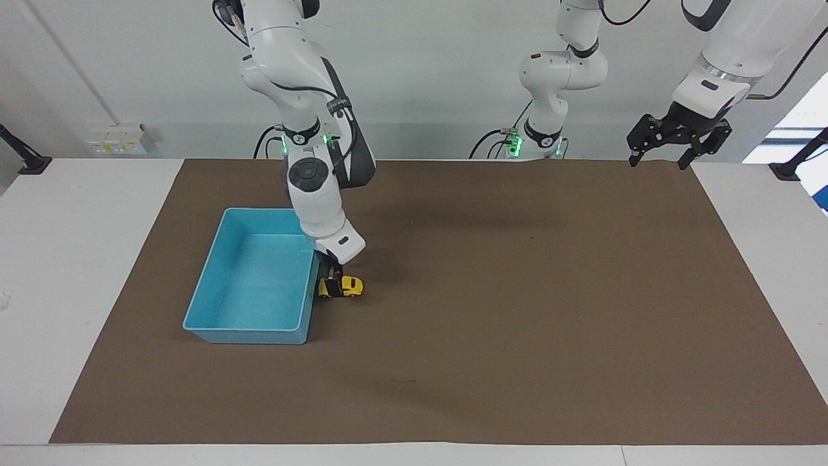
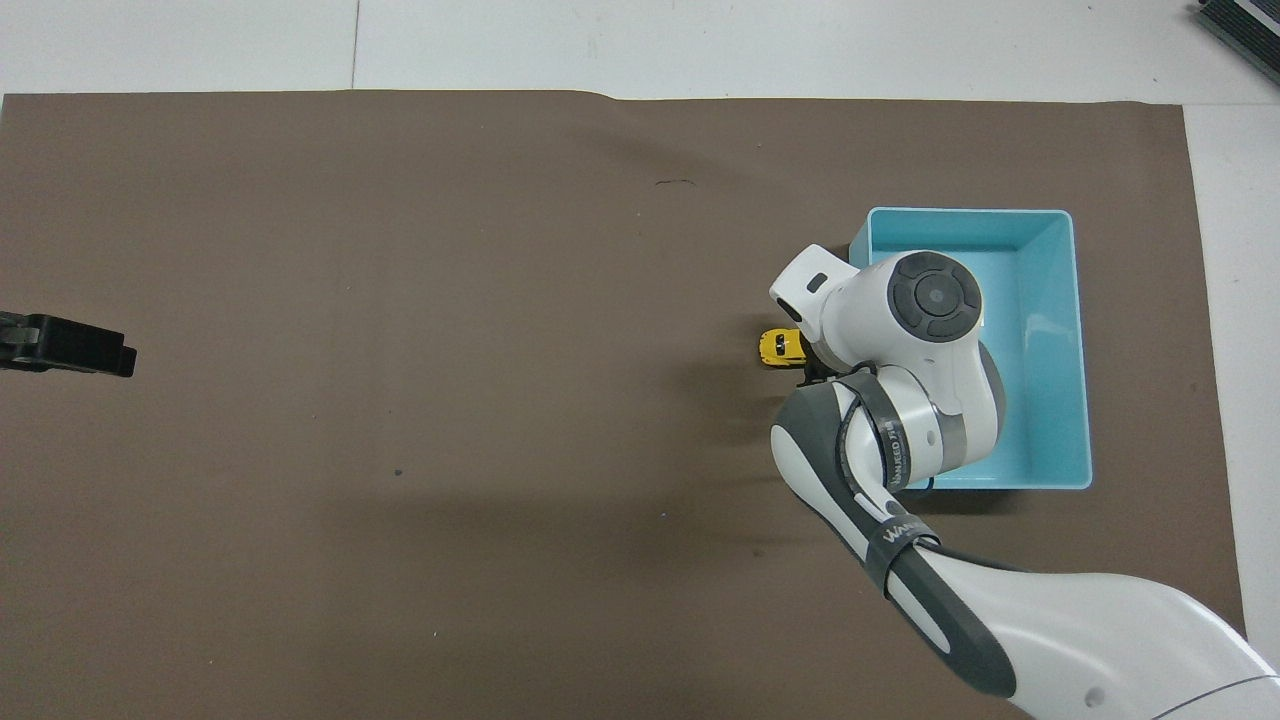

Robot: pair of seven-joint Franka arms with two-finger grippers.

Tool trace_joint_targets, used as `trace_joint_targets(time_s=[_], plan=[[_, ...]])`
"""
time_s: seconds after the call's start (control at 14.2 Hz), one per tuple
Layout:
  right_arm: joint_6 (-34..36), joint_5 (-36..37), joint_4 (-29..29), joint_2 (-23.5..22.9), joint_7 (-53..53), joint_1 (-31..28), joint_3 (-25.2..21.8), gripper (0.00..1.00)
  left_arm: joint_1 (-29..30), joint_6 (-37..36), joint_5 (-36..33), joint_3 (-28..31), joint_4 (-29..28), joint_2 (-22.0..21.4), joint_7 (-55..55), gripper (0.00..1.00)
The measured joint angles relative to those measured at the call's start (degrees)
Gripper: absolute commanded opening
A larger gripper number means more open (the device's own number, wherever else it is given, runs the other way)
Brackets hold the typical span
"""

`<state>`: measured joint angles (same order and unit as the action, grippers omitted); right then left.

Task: Wind up and store yellow beetle car
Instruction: 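Lower the right gripper onto the yellow car and grasp it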

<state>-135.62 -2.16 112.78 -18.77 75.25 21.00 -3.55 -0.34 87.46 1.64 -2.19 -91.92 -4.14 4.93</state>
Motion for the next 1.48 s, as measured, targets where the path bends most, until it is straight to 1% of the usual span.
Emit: trace_joint_targets(time_s=[0.42, 0.56, 0.84, 0.91, 1.05, 1.12, 1.27, 1.34, 1.48], plan=[[-2.07, 0.0, 1.6, -0.65, 0.0, 0.36, -0.06, 1.0, 0.01, -0.18, 0.17, -0.57, -0.28, 0.0, -0.01, 1.0], [-2.08, 0.0, 1.75, -0.64, 0.0, 0.36, -0.06, 0.95, 0.01, -0.15, 0.17, -0.58, -0.38, 0.0, -0.01, 1.0], [-2.44, 0.07, 2.33, -0.69, 0.02, 0.36, -0.07, 0.76, 0.02, 0.64, 0.18, -0.58, -0.7, 0.09, -0.01, 1.0], [-2.85, 0.1, 2.32, -0.69, 0.02, 0.35, -0.1, 0.68, 0.03, 0.66, 0.18, -0.58, -0.7, 0.1, -0.01, 1.0], [-2.94, 0.17, 2.28, -0.69, 0.05, 0.35, -0.13, 0.41, 0.07, 0.73, 0.18, -0.56, -0.66, 0.09, -0.01, 1.0], [-2.96, 0.25, 2.13, -0.69, 0.07, 0.35, -0.14, 0.4, 0.1, 0.73, 0.18, -0.47, -0.63, 0.04, -0.01, 1.0], [-2.96, 0.27, 1.96, -0.64, 0.19, 0.35, -0.14, 0.29, 0.23, 0.73, 0.18, -0.18, -0.62, -0.13, -0.01, 1.0], [-2.94, 0.27, 1.97, -0.65, 0.24, 0.36, -0.13, 0.26, 0.46, 0.73, 0.18, -0.1, -0.62, -0.19, -0.01, 1.0], [-2.57, 0.45, 1.82, -0.66, 0.3, 0.56, -0.07, 0.24, 0.85, 0.73, 0.18, -0.08, -0.62, -0.22, -0.01, 1.0]])
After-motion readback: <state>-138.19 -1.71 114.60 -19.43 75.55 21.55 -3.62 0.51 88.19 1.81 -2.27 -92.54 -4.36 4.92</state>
